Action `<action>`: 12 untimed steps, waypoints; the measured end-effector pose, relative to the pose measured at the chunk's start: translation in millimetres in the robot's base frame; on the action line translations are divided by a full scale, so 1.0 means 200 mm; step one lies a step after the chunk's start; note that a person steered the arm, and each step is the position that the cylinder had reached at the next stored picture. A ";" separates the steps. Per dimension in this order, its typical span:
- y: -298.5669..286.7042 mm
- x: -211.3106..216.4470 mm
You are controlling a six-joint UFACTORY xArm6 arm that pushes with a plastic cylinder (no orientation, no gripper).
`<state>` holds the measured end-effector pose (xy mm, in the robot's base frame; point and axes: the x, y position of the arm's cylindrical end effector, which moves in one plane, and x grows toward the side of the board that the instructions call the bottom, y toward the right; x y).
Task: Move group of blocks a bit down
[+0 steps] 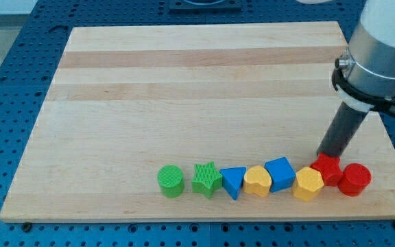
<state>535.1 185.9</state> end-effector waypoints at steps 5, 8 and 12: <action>-0.03 -0.10; -0.39 -0.12; -0.40 -0.04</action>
<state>527.5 106.1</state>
